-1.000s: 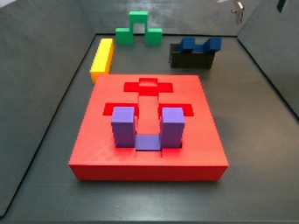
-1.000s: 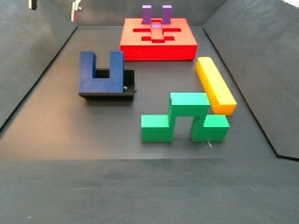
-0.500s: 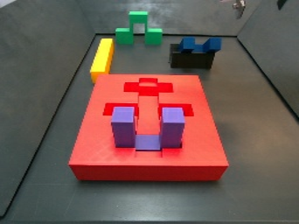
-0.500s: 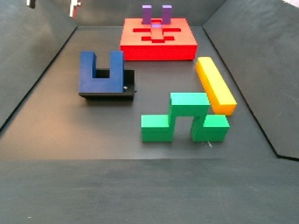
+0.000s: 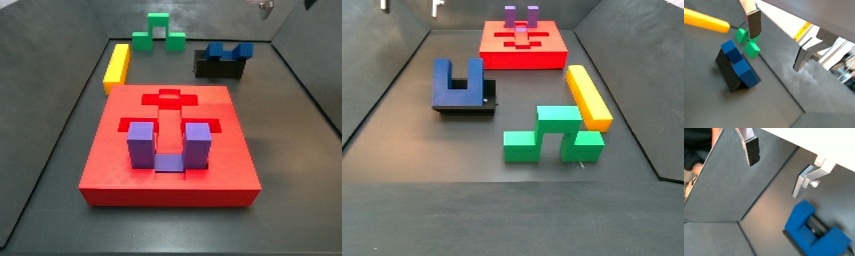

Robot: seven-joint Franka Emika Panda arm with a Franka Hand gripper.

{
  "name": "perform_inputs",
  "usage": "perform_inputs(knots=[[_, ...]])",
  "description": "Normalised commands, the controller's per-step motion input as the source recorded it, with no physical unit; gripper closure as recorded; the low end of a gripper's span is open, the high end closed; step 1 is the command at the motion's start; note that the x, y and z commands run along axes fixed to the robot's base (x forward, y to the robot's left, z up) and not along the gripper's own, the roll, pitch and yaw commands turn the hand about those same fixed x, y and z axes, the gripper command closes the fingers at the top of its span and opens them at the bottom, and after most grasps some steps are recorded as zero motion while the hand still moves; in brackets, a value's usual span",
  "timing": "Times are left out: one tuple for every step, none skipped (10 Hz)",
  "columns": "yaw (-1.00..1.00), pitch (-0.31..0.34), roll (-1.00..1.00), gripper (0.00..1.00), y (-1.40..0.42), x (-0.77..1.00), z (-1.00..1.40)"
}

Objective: Pick up the blue object. Move up. Place the blue object on the fixture. Regrasp the blue object. Move to above the board. Insert the blue object.
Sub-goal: Regrasp the blue object.

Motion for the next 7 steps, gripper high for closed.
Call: perform_inputs(knots=[[0.04, 0.531, 0.89, 0.0, -0.25, 0.55, -0.15], [0.0, 0.546, 0.87, 0.0, -0.33, 0.55, -0.18], [0.03, 0.543, 0.85, 0.0, -0.35, 0.47, -0.21], [0.19, 0.434, 0.6, 0.0, -0.16, 0.34, -0.41], [0.35, 0.409, 0.45, 0.0, -0.07, 0.47, -0.35], [0.36, 0.394, 0.29, 0.0, 0.01, 0.7, -0.19], [0.26, 0.349, 0.12, 0.0, 0.18, 0.74, -0.05]])
